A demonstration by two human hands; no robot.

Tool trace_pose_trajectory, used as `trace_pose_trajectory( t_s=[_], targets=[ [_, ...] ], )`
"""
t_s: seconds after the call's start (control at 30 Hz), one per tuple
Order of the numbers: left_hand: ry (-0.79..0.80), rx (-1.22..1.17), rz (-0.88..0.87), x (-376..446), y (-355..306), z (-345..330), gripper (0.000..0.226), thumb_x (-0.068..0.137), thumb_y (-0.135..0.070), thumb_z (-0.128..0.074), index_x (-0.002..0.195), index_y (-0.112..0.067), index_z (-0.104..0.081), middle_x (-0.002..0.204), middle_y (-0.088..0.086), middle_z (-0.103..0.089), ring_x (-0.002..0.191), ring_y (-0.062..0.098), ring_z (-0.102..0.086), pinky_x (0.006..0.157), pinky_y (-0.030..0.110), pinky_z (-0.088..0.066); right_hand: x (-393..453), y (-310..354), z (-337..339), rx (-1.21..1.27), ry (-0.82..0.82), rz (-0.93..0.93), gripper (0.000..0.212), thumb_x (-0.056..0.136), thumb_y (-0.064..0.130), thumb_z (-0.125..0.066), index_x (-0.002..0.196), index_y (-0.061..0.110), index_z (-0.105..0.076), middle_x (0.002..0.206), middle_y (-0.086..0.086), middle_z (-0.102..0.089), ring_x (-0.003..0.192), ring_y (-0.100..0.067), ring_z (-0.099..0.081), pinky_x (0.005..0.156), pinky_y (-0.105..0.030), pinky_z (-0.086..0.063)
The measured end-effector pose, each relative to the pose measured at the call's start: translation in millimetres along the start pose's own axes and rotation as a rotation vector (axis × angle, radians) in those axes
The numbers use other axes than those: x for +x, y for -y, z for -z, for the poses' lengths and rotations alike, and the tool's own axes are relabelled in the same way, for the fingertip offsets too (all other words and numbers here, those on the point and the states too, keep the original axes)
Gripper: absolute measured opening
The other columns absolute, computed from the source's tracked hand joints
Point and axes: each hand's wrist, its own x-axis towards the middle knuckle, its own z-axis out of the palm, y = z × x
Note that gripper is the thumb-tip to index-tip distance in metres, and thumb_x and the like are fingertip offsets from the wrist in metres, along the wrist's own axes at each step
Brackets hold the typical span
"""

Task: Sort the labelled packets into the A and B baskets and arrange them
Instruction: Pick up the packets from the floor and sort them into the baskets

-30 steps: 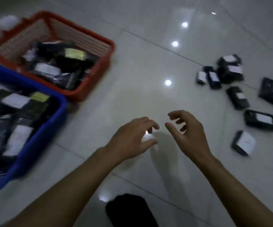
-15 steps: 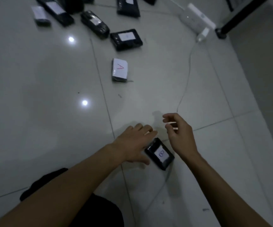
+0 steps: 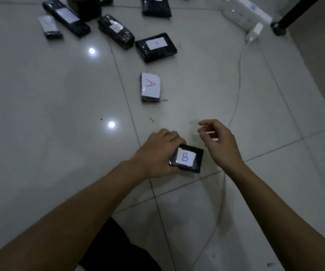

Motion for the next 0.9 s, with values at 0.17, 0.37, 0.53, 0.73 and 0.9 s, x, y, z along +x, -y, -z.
trace_pose_trajectory(
  t_s=[0.17,0.37,0.53,0.73,0.9],
  targets=[
    [-0.104,0.020,0.181,-5.0,46.2,48.4,0.067,0.068,-0.042,-0.078,0.126,-0.018,-0.053,0.116,0.002,-0.054,0.103,0.021,-0.044,0.087,0.041,-0.042,61.5,25.2,-32.7,0.136,0.043,-0.048,0.020,0.094,0.017,-0.063,0.110,0.028,-0.064,0.101,0.003,-0.066,0.084,-0.012,-0.064,0.073,-0.037,-0.057],
    [-0.181,0.021,0.287,-5.2,77.0,74.1,0.069,0.064,-0.051,-0.060,0.124,-0.017,-0.053,0.111,0.001,-0.054,0.099,0.020,-0.044,0.085,0.043,-0.045,110.7,67.7,-74.1,-0.001,0.068,-0.130,0.068,0.077,0.057,-0.075,0.130,0.022,-0.049,0.115,0.003,-0.058,0.101,-0.015,-0.059,0.086,-0.033,-0.050],
    [-0.209,0.013,0.327,-22.2,95.8,90.0,0.064,0.065,-0.048,-0.061,0.121,-0.018,-0.054,0.110,-0.001,-0.054,0.098,0.018,-0.042,0.083,0.040,-0.045,137.0,98.0,-117.5,-0.163,0.105,-0.148,0.084,0.062,0.067,-0.079,0.120,0.016,-0.045,0.116,-0.002,-0.057,0.102,-0.020,-0.059,0.077,-0.035,-0.050],
    [-0.278,0.063,0.423,-74.4,118.3,122.2,0.063,0.064,-0.041,-0.066,0.121,-0.016,-0.056,0.111,-0.001,-0.055,0.098,0.019,-0.044,0.084,0.042,-0.045,143.0,136.4,-143.1,-0.205,0.164,0.035,0.056,0.069,0.039,-0.079,0.113,0.019,-0.052,0.112,0.000,-0.061,0.100,-0.021,-0.060,0.079,-0.036,-0.050],
    [-0.467,0.064,0.623,-147.3,136.9,164.3,0.062,0.066,-0.042,-0.069,0.121,-0.017,-0.055,0.111,-0.004,-0.054,0.100,0.018,-0.045,0.085,0.034,-0.042,120.0,218.0,-196.3,0.012,0.361,0.262,0.054,0.070,0.034,-0.083,0.116,0.026,-0.054,0.110,0.006,-0.061,0.092,-0.012,-0.062,0.070,-0.028,-0.053]
  ],
)
